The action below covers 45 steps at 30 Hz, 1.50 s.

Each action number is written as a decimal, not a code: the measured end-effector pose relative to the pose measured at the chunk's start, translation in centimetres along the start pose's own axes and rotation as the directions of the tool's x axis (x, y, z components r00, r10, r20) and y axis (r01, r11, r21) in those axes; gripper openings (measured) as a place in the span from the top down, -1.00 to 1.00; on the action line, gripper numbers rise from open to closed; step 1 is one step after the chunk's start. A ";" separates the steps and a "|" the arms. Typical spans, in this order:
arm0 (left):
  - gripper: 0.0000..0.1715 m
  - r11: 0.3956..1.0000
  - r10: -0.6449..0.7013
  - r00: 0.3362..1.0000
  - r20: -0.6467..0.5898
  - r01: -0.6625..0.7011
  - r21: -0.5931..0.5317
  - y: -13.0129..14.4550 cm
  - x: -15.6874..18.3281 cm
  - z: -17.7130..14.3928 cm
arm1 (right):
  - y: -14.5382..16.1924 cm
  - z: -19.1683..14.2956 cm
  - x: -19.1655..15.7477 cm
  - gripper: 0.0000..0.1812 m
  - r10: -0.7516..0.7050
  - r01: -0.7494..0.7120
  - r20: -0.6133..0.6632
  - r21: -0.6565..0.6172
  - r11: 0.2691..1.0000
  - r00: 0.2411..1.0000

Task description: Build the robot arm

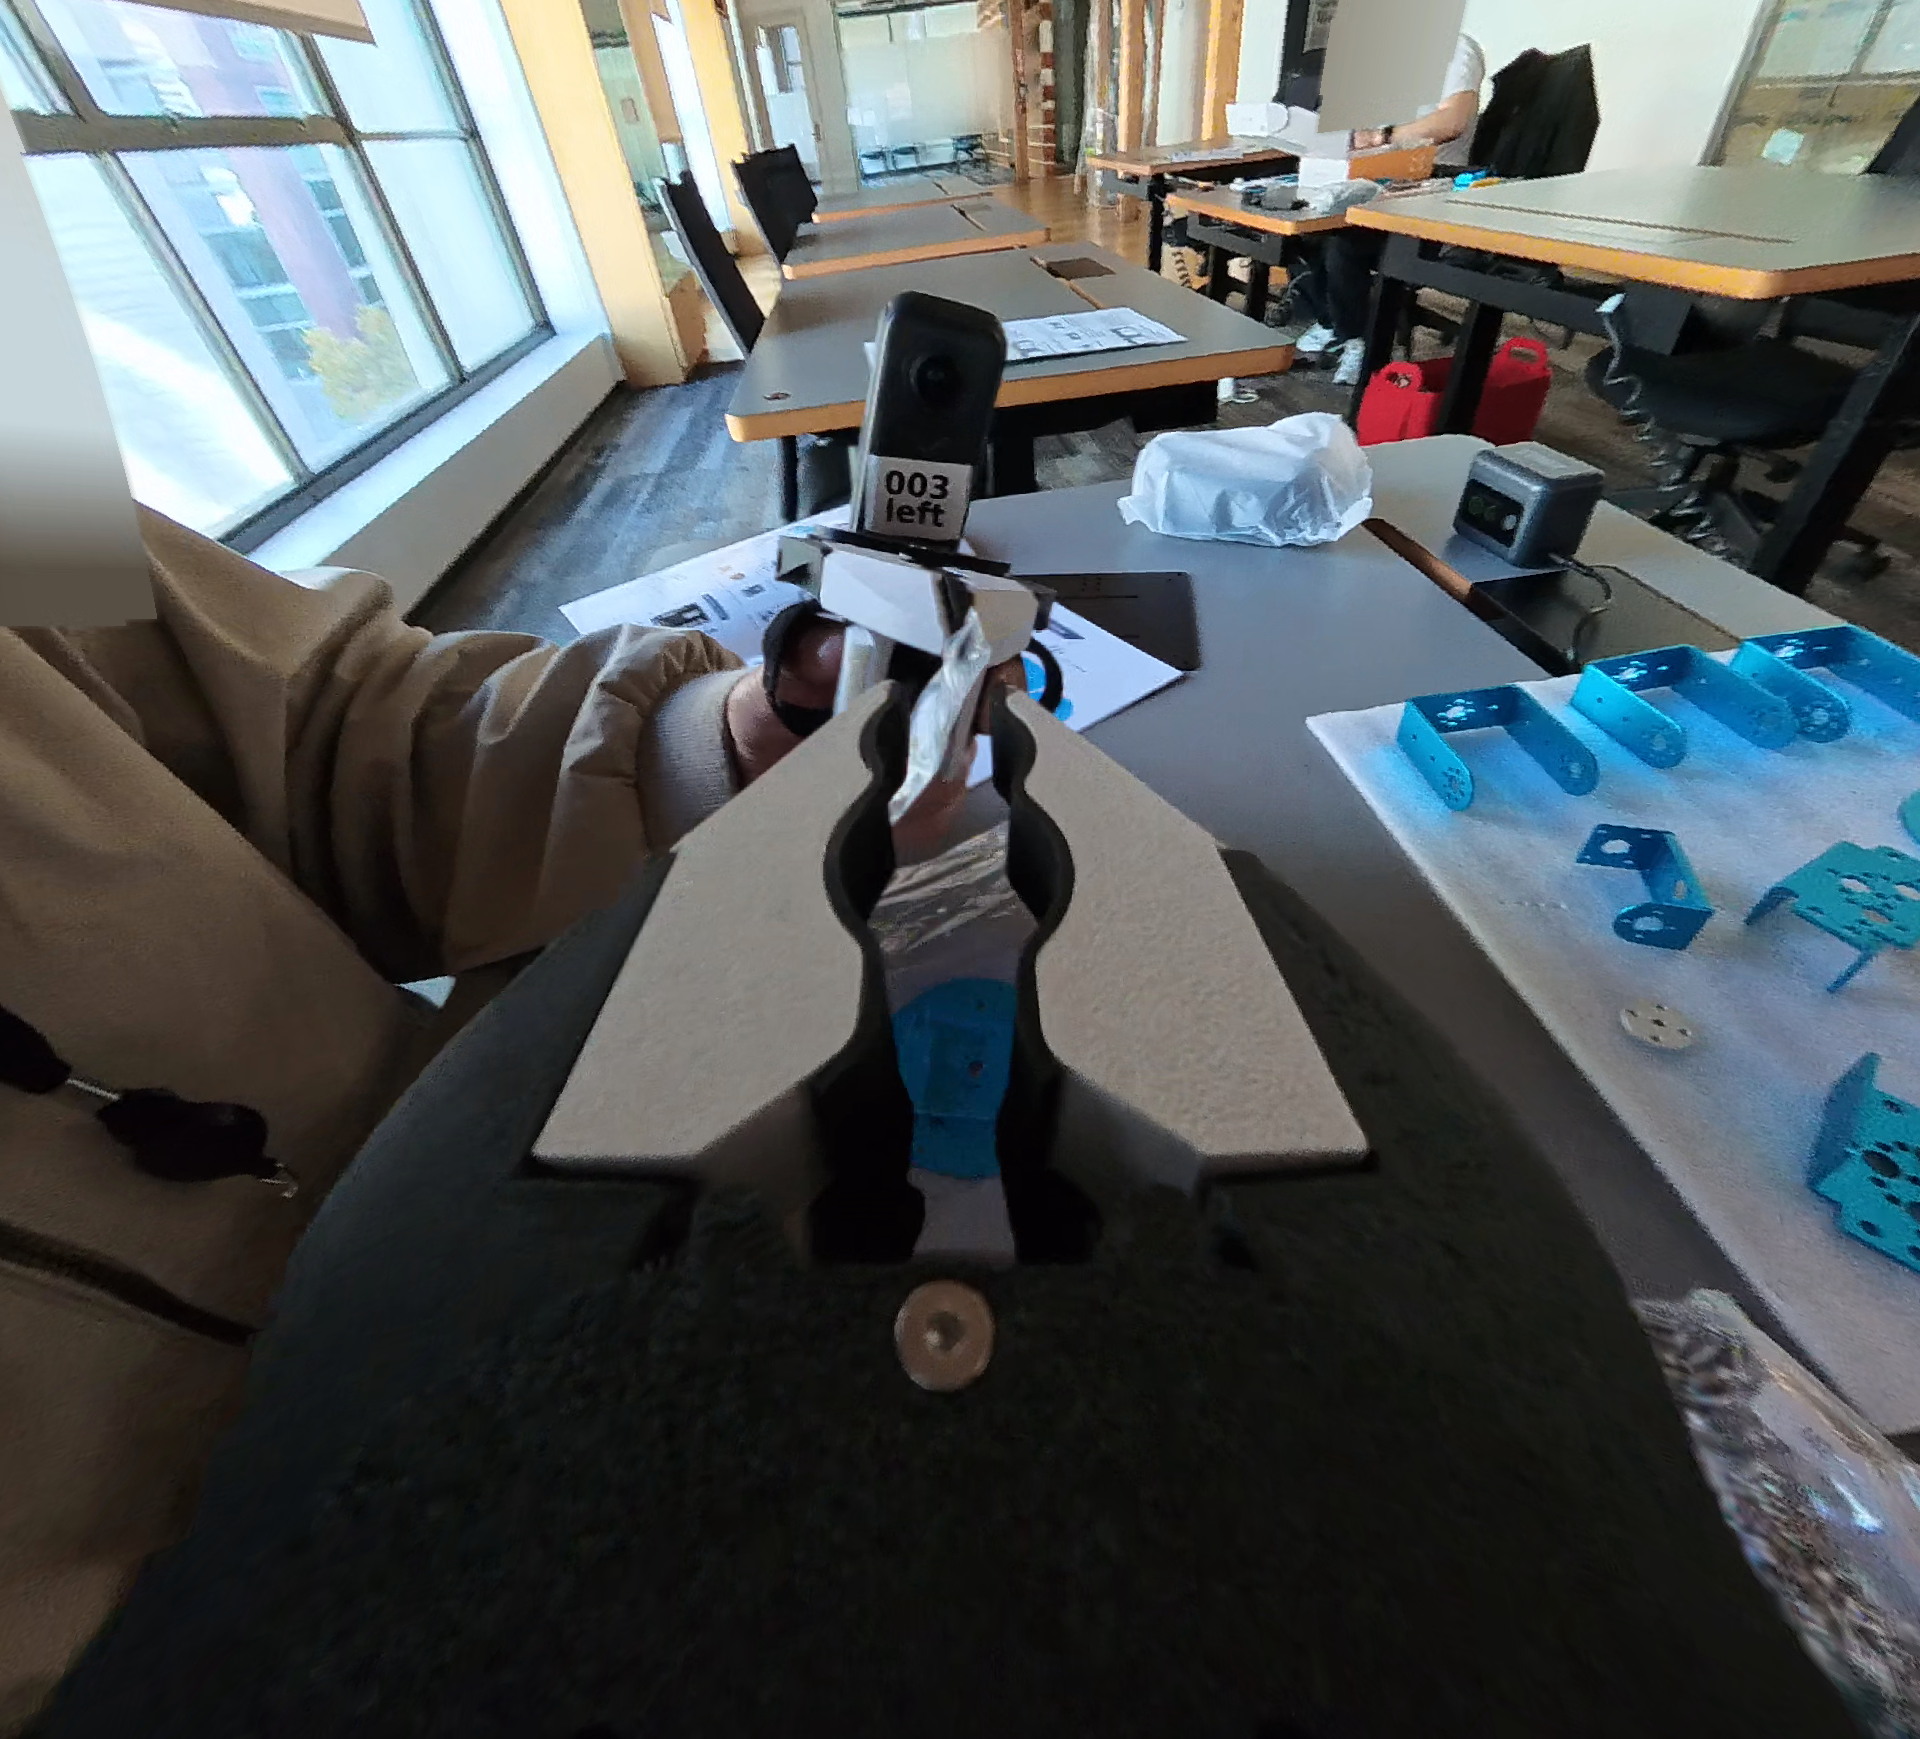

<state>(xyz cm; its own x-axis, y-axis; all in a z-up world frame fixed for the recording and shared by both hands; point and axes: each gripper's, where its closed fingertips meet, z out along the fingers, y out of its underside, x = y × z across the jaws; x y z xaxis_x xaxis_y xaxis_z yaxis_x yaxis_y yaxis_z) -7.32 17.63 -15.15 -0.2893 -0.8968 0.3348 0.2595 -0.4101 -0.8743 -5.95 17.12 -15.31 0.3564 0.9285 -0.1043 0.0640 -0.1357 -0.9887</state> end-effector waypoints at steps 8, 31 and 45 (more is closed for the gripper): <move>1.00 0.999 0.033 0.999 0.001 -0.033 -0.012 0.2 0.3 0.2 | 0.9 0.5 -0.2 0.98 0.071 -0.071 0.045 0.003 0.997 0.996; 1.00 0.994 0.055 0.998 -0.001 -0.055 -0.090 1.5 0.3 0.7 | 1.6 0.7 -0.3 1.00 0.061 -0.061 0.045 0.003 0.998 0.997; 1.00 0.991 0.119 0.993 -0.005 -0.119 -0.067 1.6 0.8 1.0 | 1.4 0.6 -0.8 1.00 0.159 -0.171 0.112 0.116 0.978 0.981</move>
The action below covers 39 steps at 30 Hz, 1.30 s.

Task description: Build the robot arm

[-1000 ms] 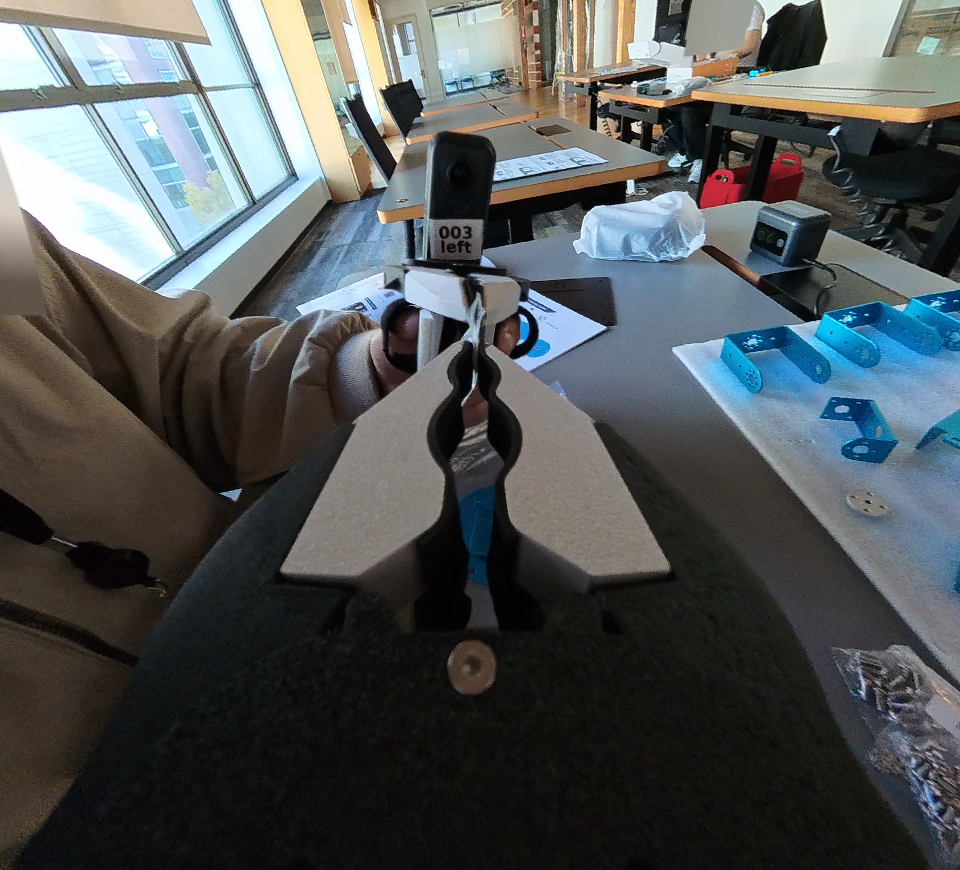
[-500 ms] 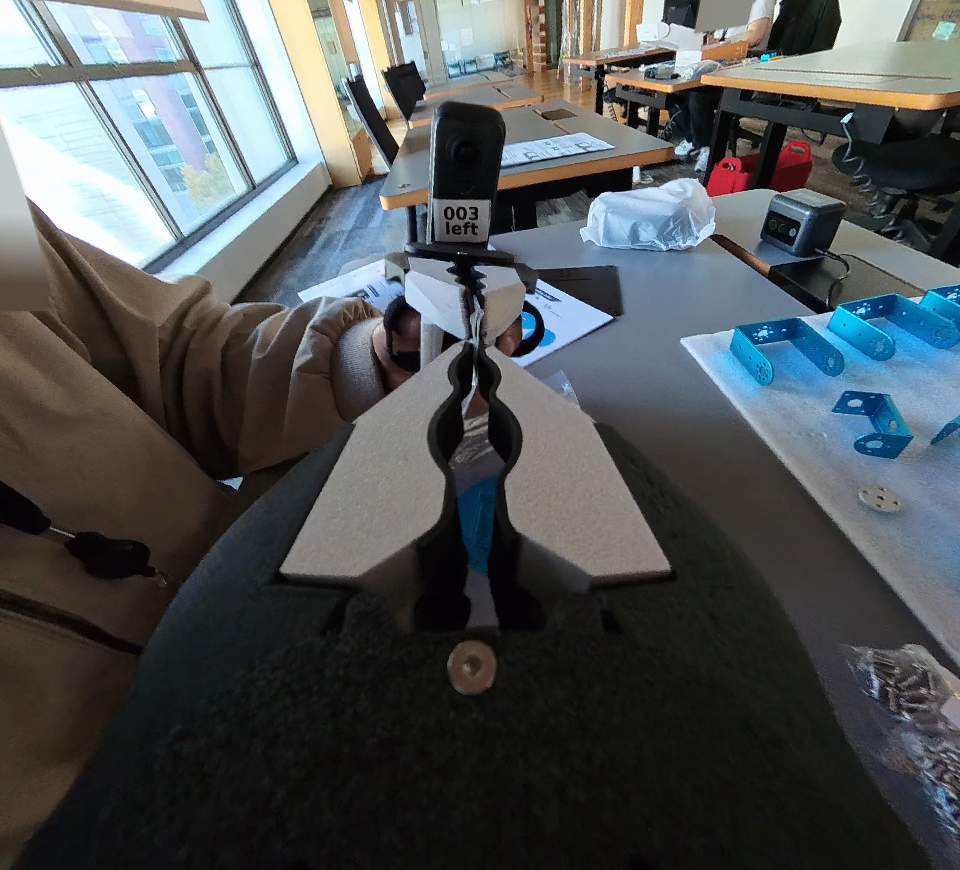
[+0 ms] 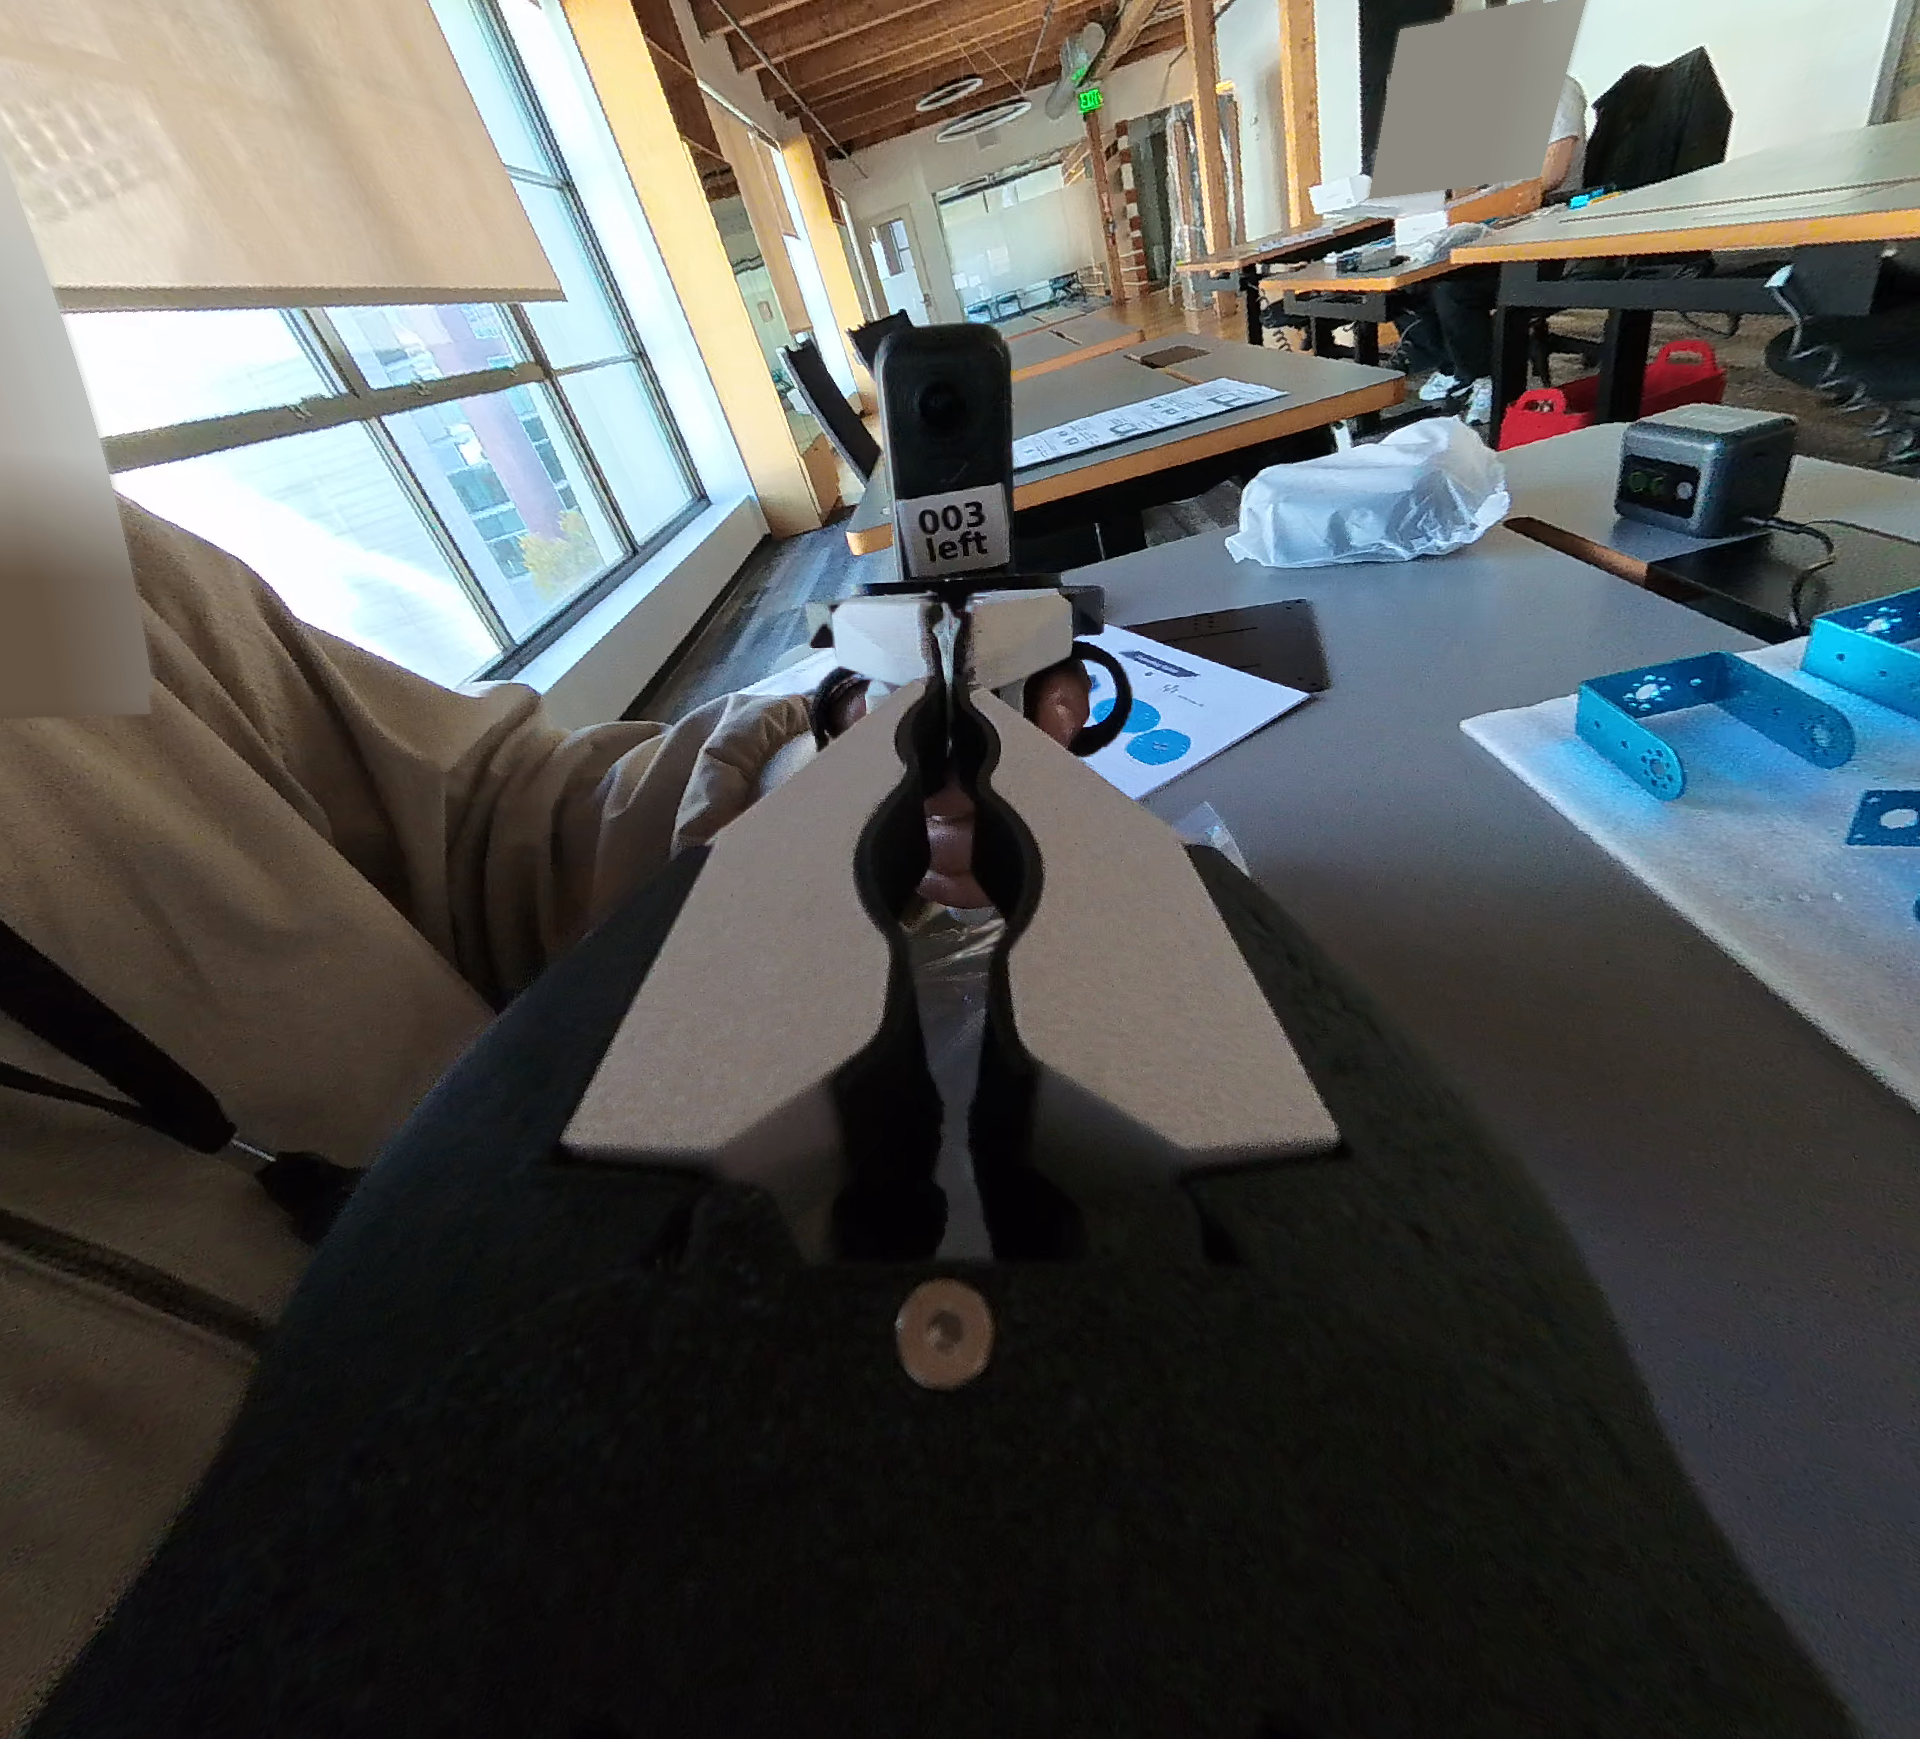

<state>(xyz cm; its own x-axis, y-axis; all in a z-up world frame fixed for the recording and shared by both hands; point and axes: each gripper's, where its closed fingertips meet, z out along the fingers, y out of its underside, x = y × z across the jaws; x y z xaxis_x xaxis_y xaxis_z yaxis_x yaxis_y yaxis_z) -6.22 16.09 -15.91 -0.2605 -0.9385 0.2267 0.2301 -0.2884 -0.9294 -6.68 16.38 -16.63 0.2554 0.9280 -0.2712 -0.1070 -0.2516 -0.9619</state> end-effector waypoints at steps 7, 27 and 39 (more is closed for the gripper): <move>1.00 0.994 0.004 1.000 -0.023 -0.007 -0.107 1.3 0.3 0.0 | 1.0 -0.5 -0.2 1.00 -0.088 0.083 -0.047 -0.085 0.993 0.995; 0.47 0.945 0.273 0.715 0.644 -0.073 -0.320 -2.5 0.4 -6.7 | 9.0 -15.4 25.0 1.00 -0.634 -0.399 -0.582 -0.812 0.426 0.509; 0.47 0.954 0.150 0.625 0.766 0.111 -0.278 9.2 12.8 -16.3 | 5.2 -11.0 12.5 0.69 -0.316 -0.147 -0.709 -0.509 0.848 0.631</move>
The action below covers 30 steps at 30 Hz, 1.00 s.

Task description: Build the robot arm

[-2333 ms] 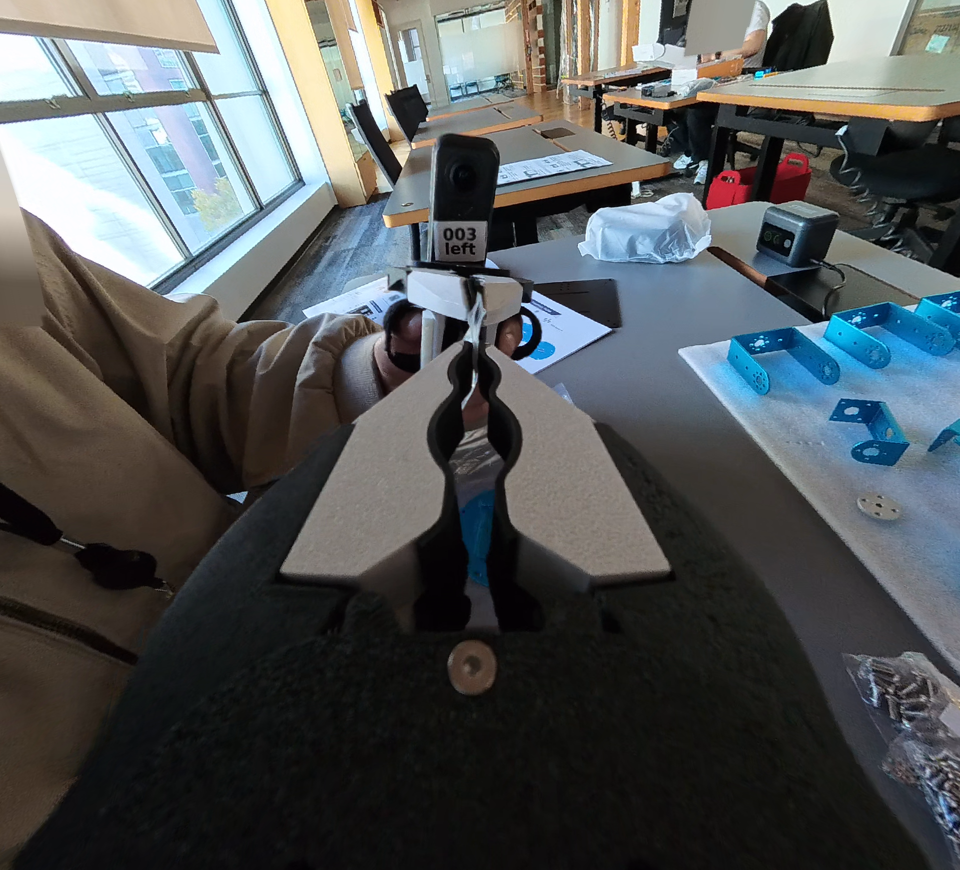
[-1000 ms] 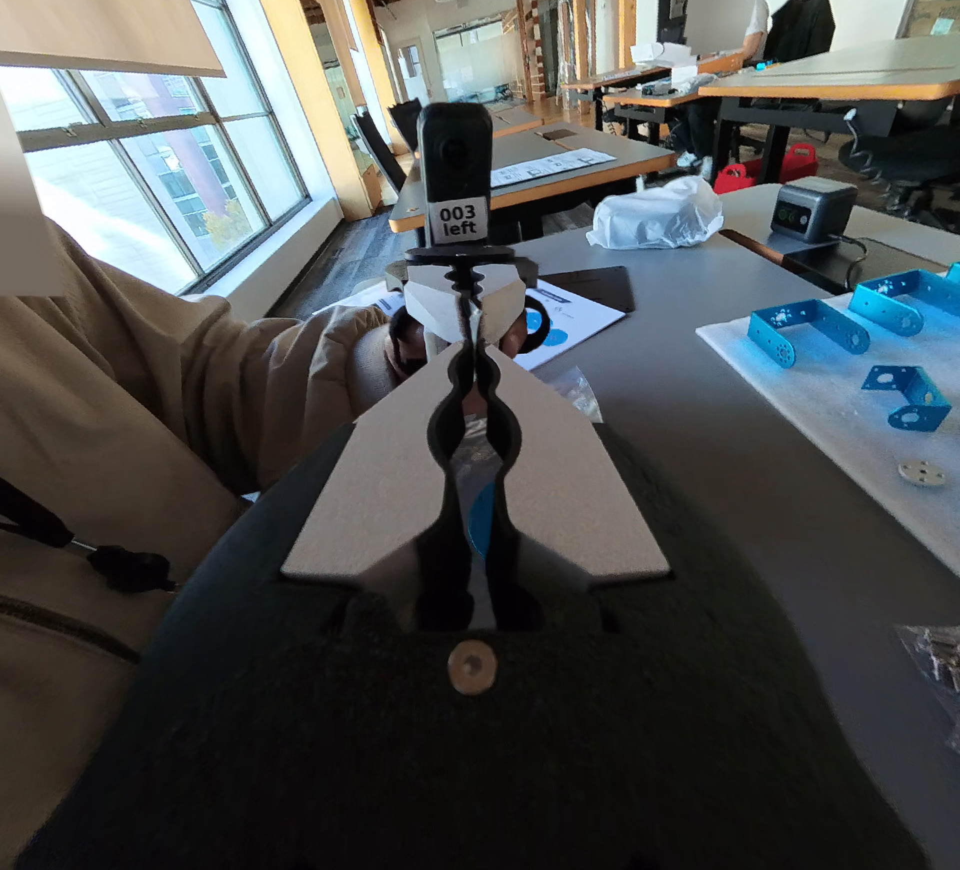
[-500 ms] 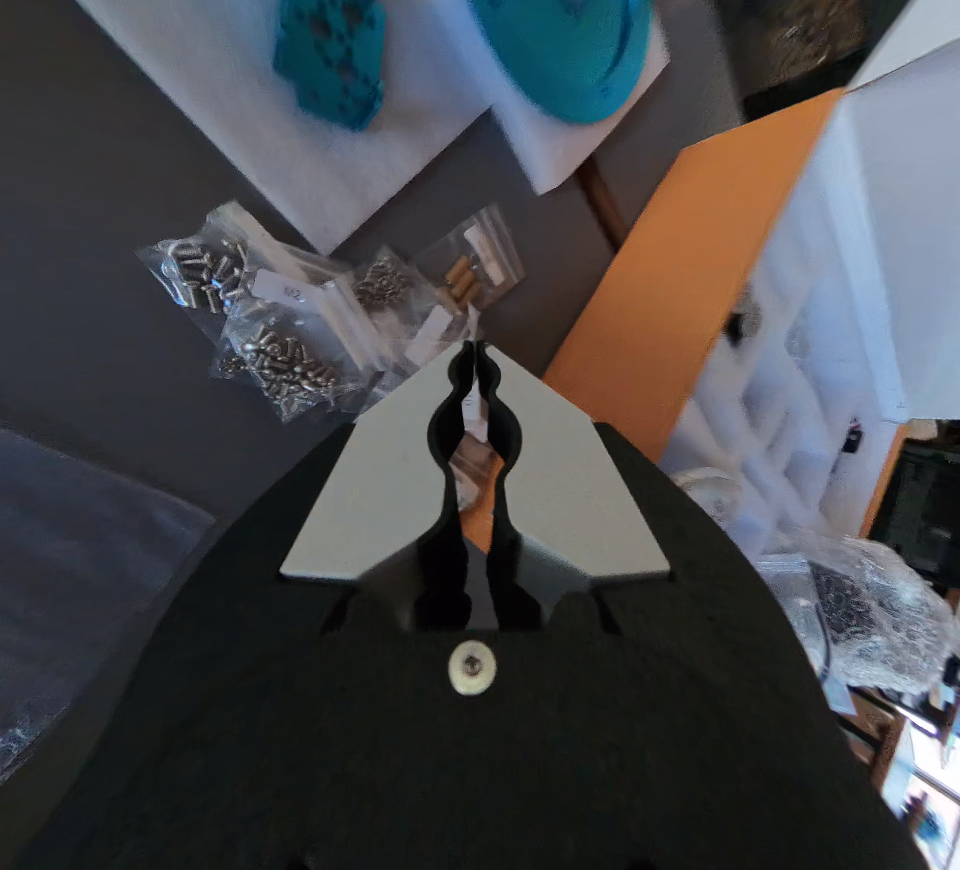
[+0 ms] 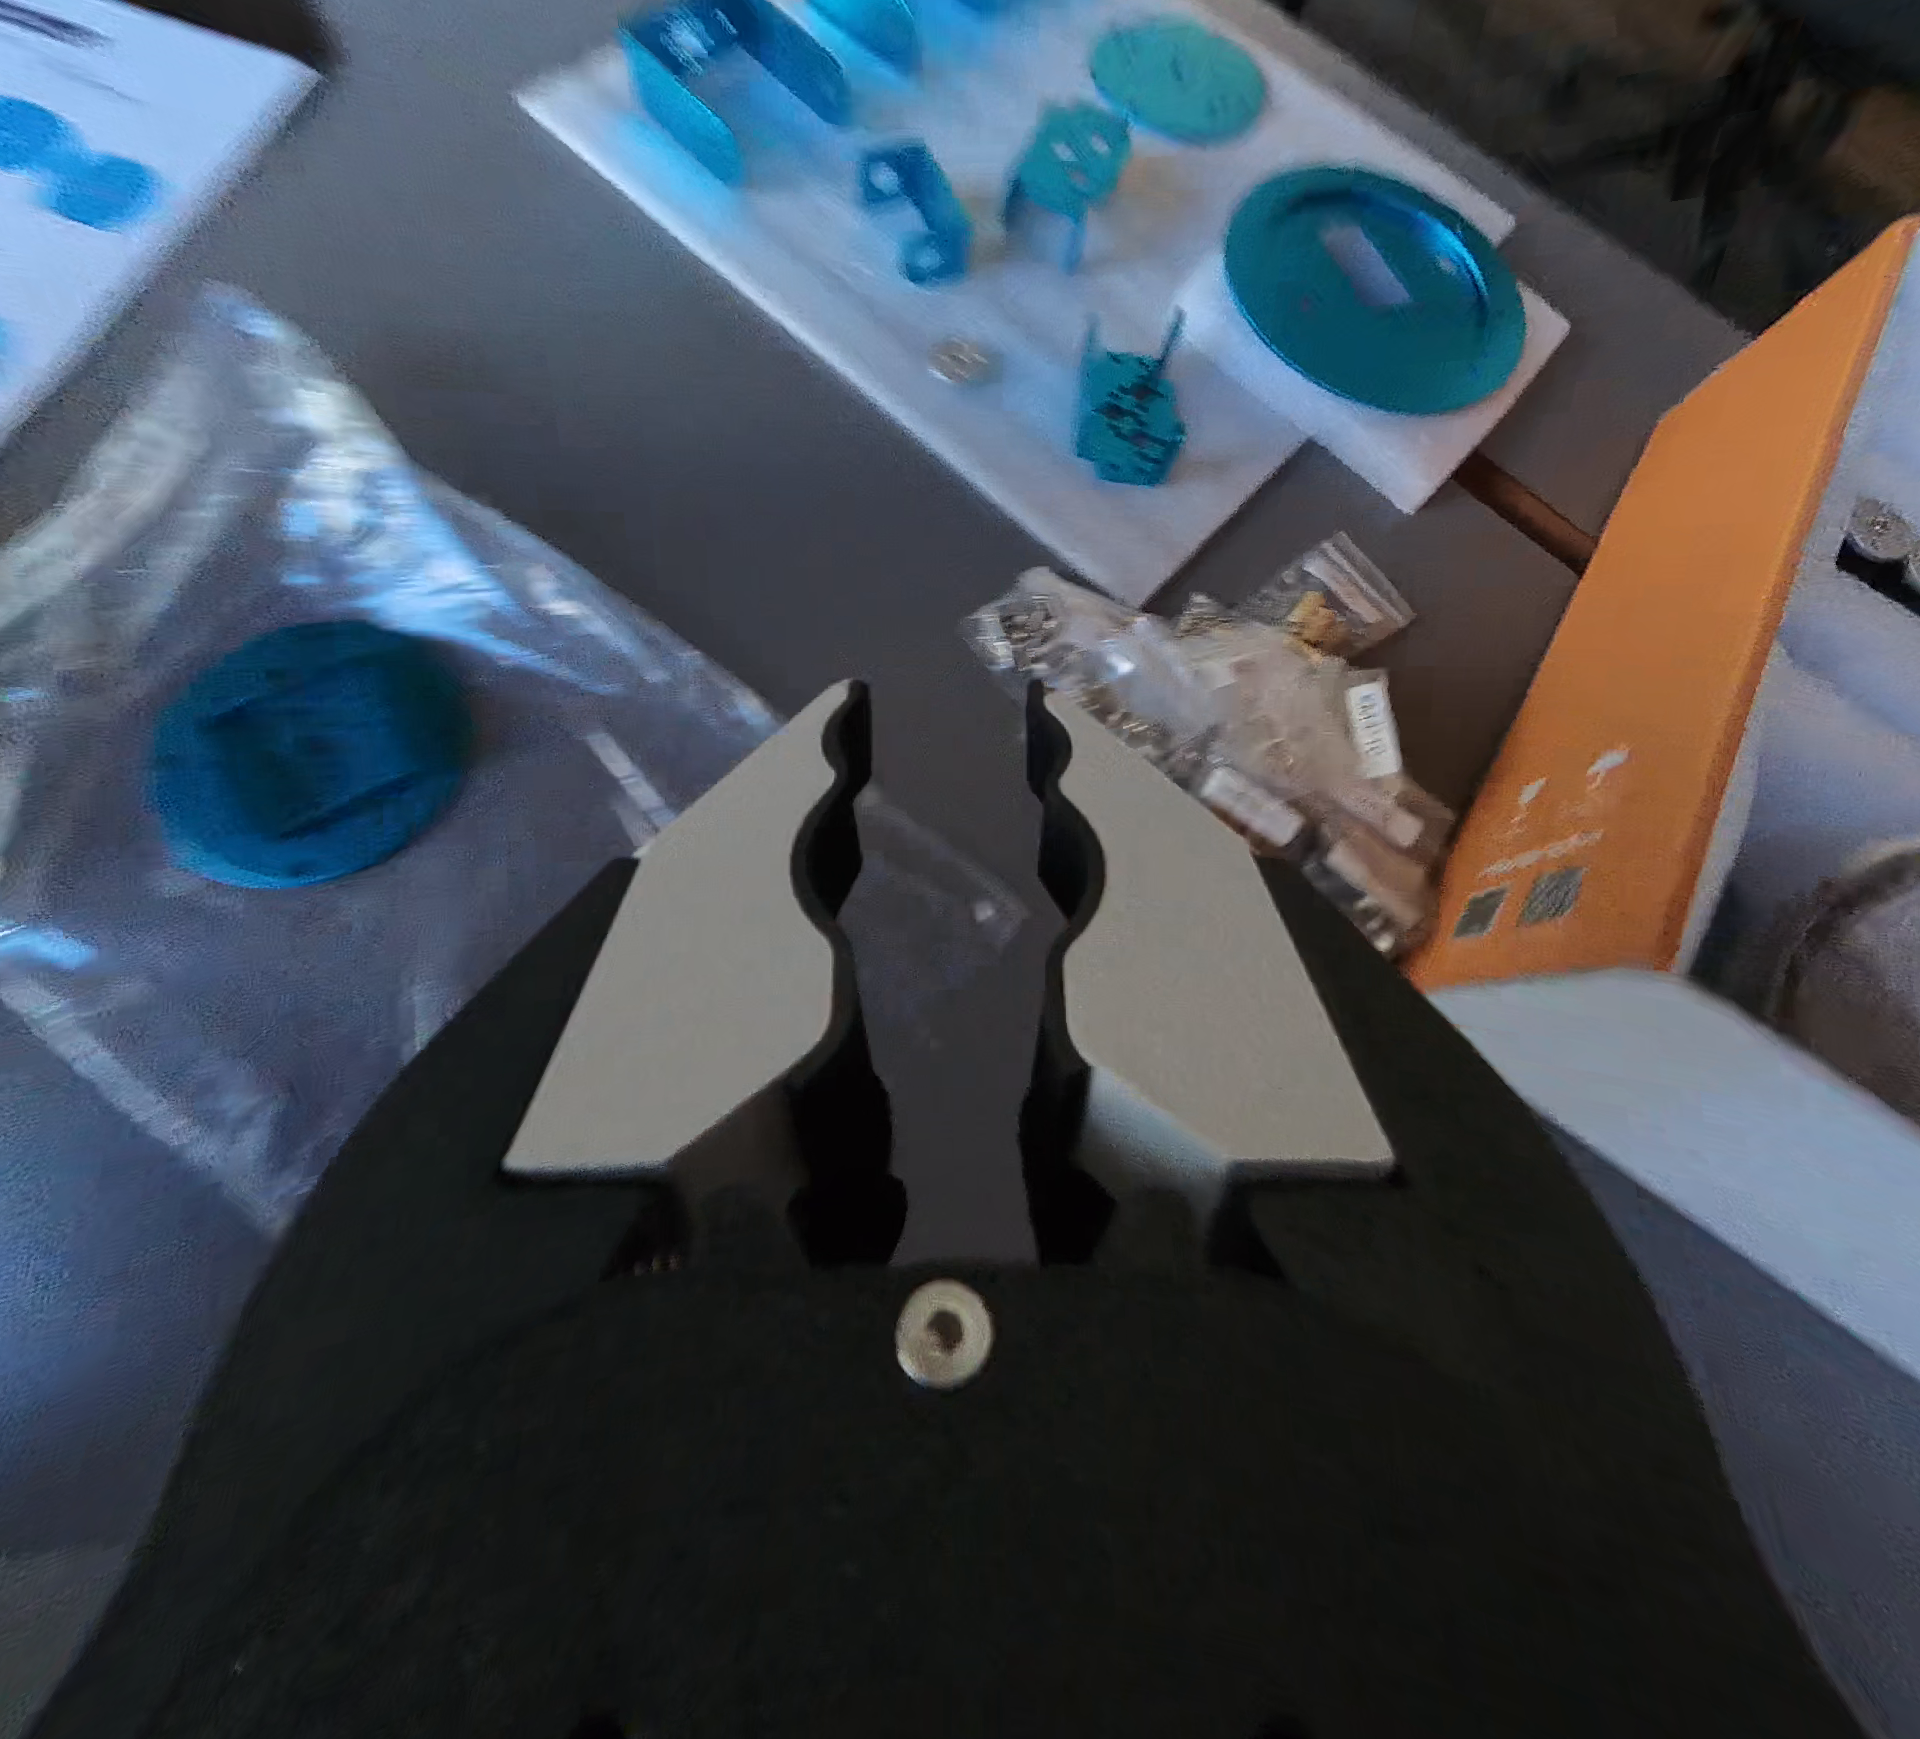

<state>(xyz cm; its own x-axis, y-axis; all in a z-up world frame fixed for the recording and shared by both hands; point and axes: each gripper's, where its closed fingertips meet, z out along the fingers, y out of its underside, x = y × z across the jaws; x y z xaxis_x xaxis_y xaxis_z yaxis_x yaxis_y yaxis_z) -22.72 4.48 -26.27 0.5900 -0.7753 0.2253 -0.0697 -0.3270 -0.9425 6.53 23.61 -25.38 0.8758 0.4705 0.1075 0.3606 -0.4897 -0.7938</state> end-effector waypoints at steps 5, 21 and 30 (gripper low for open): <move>0.47 0.996 -0.091 0.996 0.009 0.091 0.014 2.5 1.1 -1.2 | 3.7 -5.2 -7.2 0.73 0.049 -0.073 0.119 0.202 0.977 0.992; 0.50 0.999 -0.013 0.999 -0.051 0.011 -0.033 -4.0 0.7 14.4 | 9.3 -8.7 -2.9 0.74 0.021 -0.046 0.107 0.237 0.971 0.994; 0.49 0.994 0.097 0.986 -0.134 -0.102 -0.033 -3.9 2.5 20.3 | 9.6 -10.4 -0.3 0.74 0.129 -0.174 0.157 0.322 0.931 0.979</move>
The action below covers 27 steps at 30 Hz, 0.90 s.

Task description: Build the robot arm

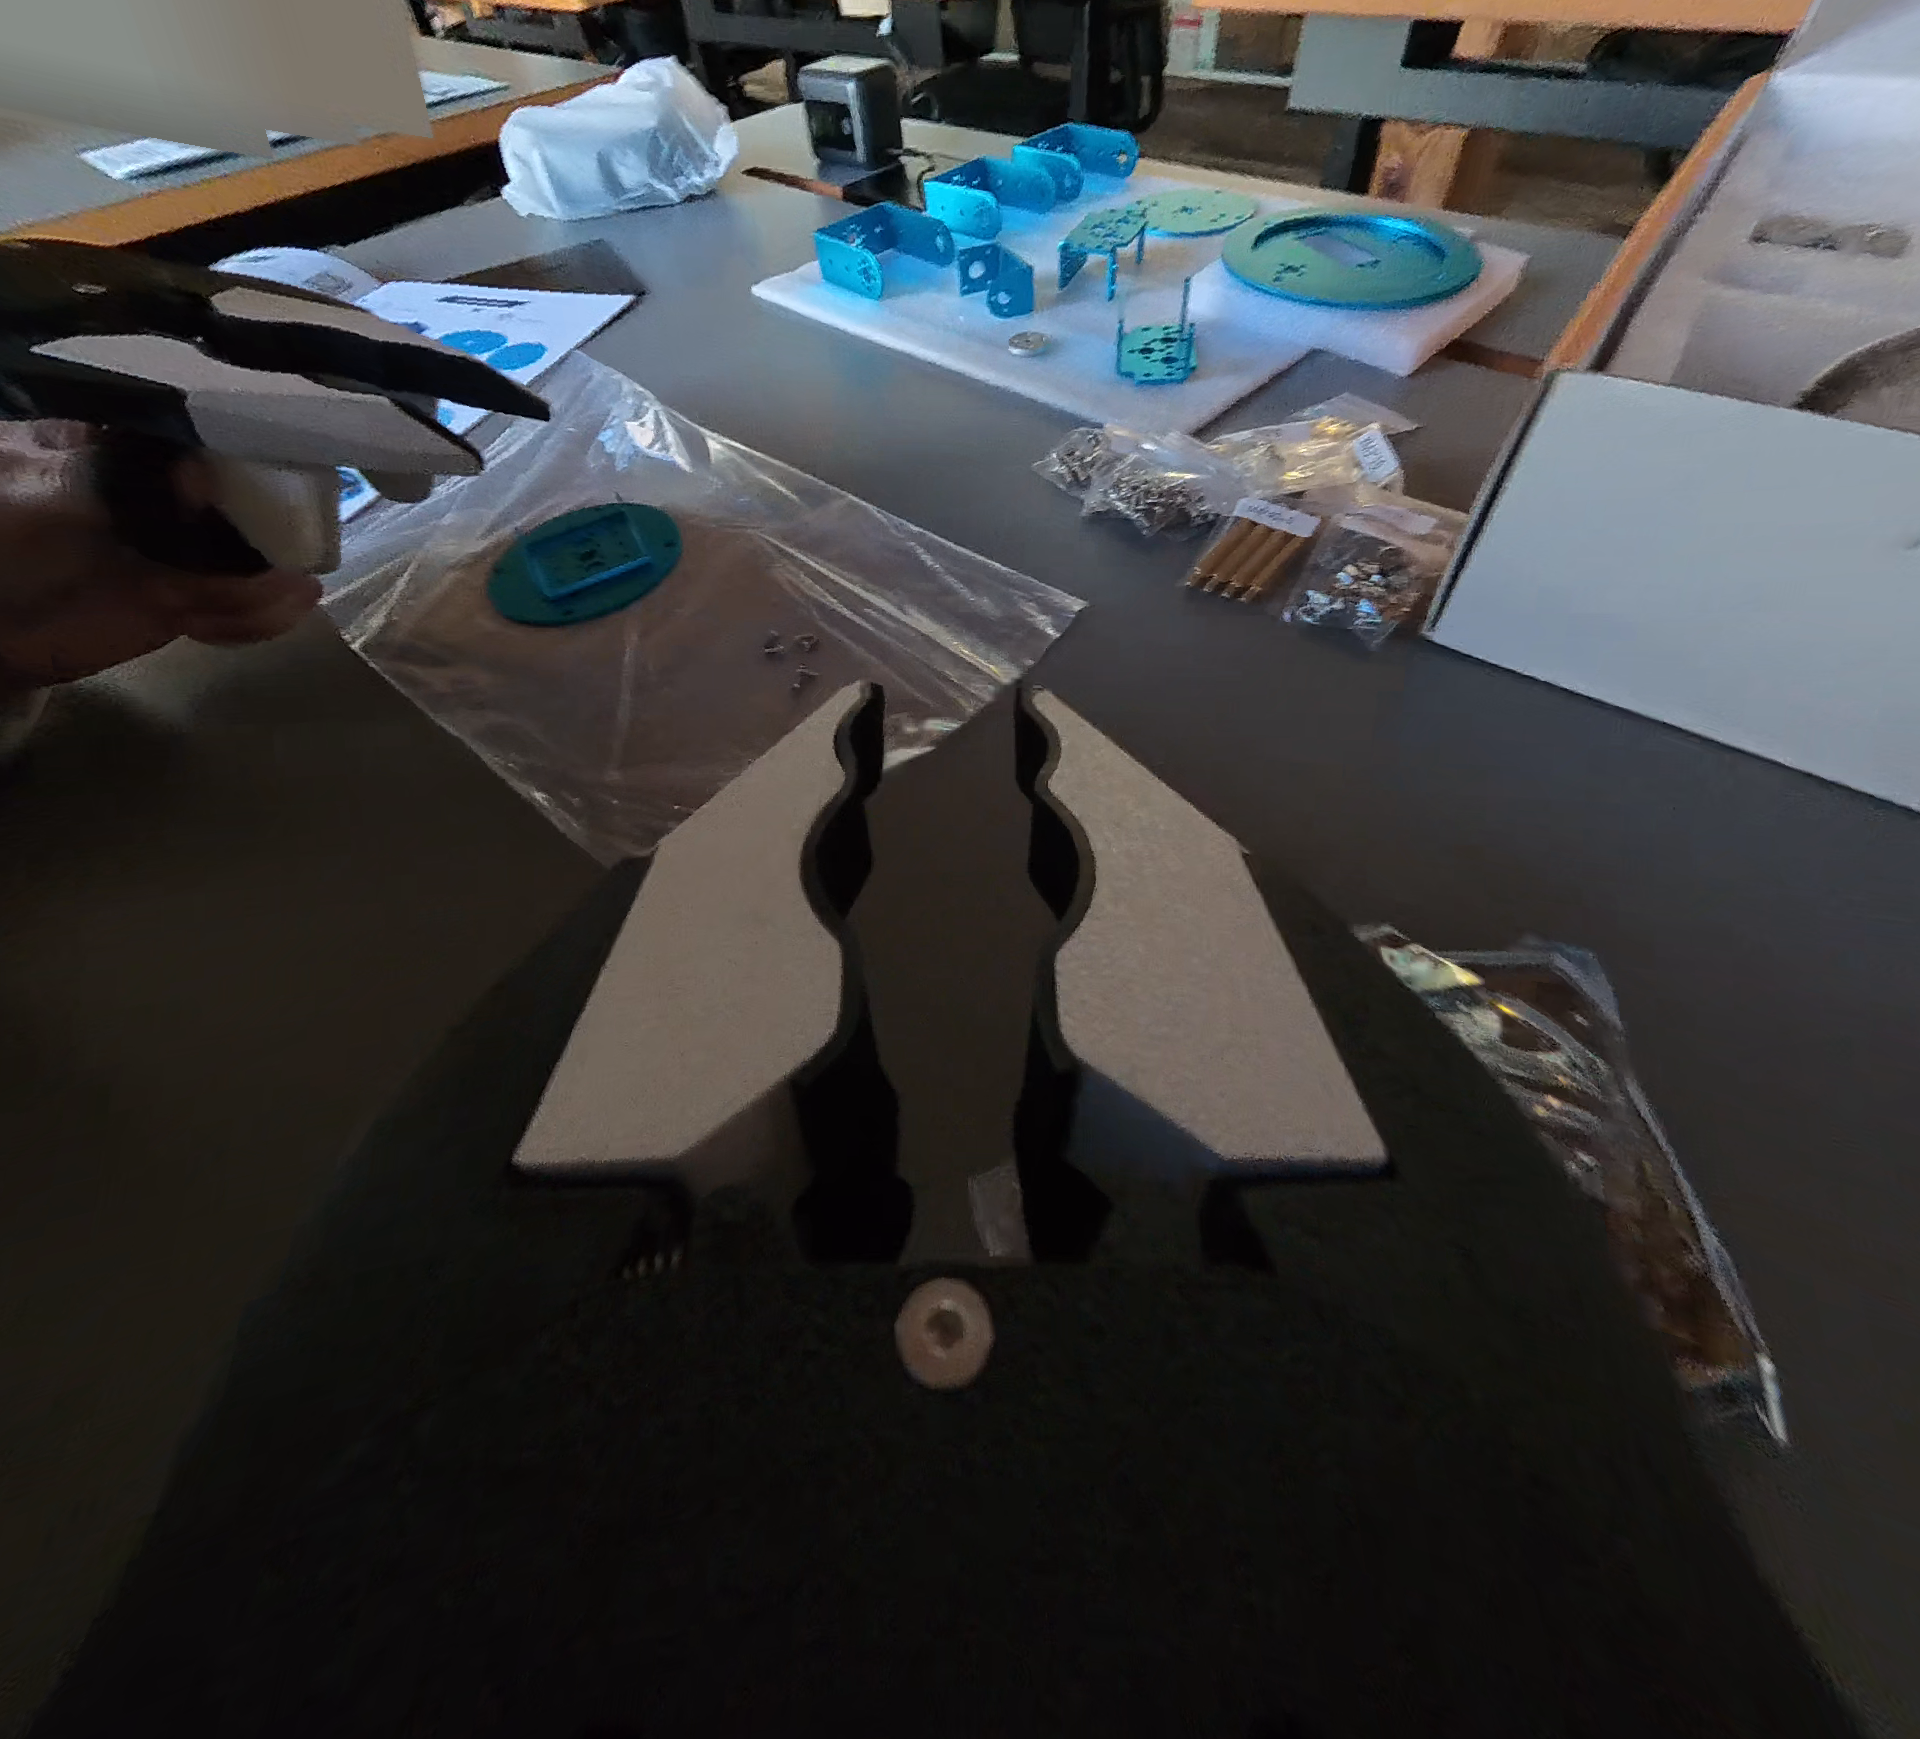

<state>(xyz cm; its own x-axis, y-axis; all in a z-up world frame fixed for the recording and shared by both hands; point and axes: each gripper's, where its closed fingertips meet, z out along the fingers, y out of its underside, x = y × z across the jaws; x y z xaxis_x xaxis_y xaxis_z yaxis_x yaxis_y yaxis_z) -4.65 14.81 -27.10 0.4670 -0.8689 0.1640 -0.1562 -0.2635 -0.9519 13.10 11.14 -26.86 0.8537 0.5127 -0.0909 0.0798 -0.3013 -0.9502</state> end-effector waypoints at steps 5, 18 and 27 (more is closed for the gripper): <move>0.50 0.999 -0.008 0.999 0.043 0.006 0.042 -0.8 -1.2 -0.9 | 0.9 -0.4 1.3 0.73 0.002 -0.005 -0.067 -0.041 0.999 0.998; 0.51 0.993 -0.055 0.992 0.110 0.043 0.108 -2.0 -3.4 -2.3 | 1.0 0.2 2.3 0.76 0.023 -0.027 -0.093 -0.044 0.999 0.995; 0.51 0.992 -0.084 0.991 0.102 0.074 0.105 -1.9 -3.6 -2.3 | 0.9 0.2 1.2 0.78 0.007 -0.010 -0.056 -0.044 0.999 0.998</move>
<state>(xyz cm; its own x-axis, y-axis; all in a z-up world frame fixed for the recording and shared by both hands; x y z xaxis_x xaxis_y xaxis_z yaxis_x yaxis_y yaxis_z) -7.99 17.47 -25.32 0.5647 -0.7964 0.2166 -0.0293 -0.2816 -0.9591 14.10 11.59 -27.90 0.8818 0.4646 -0.0810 0.0938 -0.3411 -0.9353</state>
